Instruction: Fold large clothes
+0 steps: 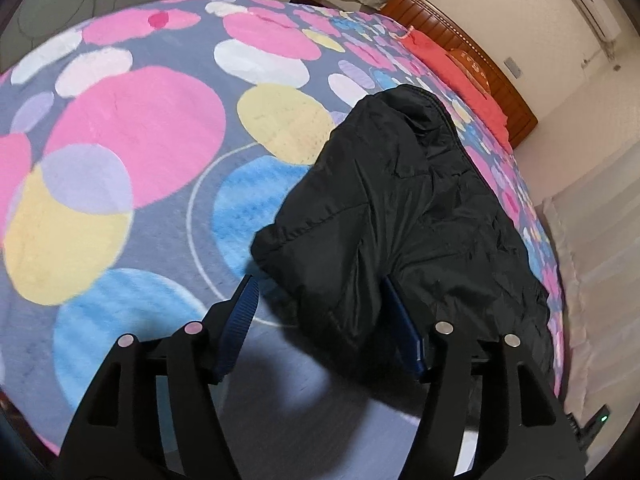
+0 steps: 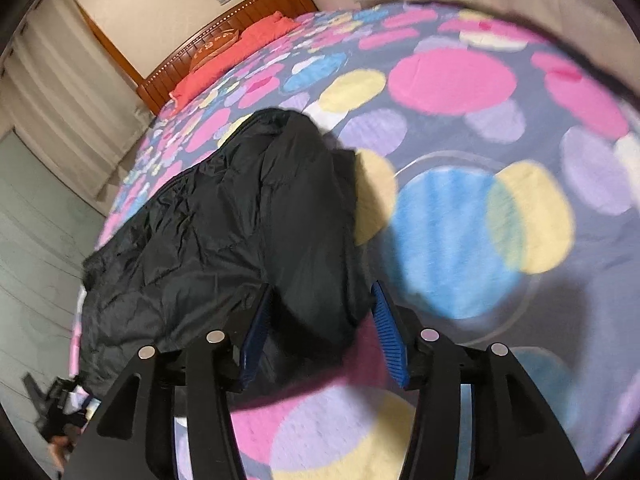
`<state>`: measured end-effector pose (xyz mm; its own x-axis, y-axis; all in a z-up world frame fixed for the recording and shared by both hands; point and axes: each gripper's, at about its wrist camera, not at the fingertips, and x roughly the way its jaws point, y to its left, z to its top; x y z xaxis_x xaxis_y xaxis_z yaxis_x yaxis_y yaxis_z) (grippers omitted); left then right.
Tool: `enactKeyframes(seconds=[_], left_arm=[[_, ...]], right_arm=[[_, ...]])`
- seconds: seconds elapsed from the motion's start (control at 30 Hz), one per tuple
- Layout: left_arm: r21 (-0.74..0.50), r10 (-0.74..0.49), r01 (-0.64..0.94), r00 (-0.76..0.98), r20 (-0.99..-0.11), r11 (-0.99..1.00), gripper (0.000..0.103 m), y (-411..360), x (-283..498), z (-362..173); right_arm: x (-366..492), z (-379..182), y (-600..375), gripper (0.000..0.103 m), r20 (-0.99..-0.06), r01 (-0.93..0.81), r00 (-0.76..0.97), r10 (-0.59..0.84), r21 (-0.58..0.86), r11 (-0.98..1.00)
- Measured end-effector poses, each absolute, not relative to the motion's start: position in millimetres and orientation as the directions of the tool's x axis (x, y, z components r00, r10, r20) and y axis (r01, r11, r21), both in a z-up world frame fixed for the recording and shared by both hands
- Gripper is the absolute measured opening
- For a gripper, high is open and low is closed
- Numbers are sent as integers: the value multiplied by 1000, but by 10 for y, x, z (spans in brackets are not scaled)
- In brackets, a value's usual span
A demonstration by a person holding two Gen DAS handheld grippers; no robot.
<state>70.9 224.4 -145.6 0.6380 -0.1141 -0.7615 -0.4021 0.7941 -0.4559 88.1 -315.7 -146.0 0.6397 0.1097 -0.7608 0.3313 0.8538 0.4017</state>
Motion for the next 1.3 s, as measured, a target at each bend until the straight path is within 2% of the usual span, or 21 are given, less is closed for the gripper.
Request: enactKeyframes(seconds=[0.13,0.23,0.53,0.73,0.9,1.07,1.17,1.3], left_arm=[[-398,-62,-396,640,-766,828,68,2256,605,-1357],[-358,-24,-402,636,-771,843,69,2276,560,-1309],[-338,8,-424,632,-775,840,69,2395,535,-1284],[-321,29,-436,629,-777,841,69,2467,633,-1238],[-296,48,-436,624,-780,850,70,2532,815,-1208],[-283,49,-426,620,-783,859,70,2552,1030,-1179],[-288,39,-414,625,-780,864,76,2535,1165,-1166],[-305,8,-389,628,-778,870,77,2492,1339,-1180]], right_arm=[[758,-1228,-3106,52,-766,351,643,-24,266,898],[746,-1115,-3014,52,-754,330,654,-53,222,917],[1209,-1039,-2107,52,-745,104,665,54,164,981],[1664,-1047,-1503,52,-740,1,670,61,83,997],[1943,-1089,-1223,52,-739,-2,674,28,36,999],[2109,-1211,-1059,52,-743,39,664,-82,-75,996],[2167,-1351,-1032,52,-758,51,641,-121,-115,992],[2178,-1543,-1031,57,-758,49,636,-145,-147,988]])
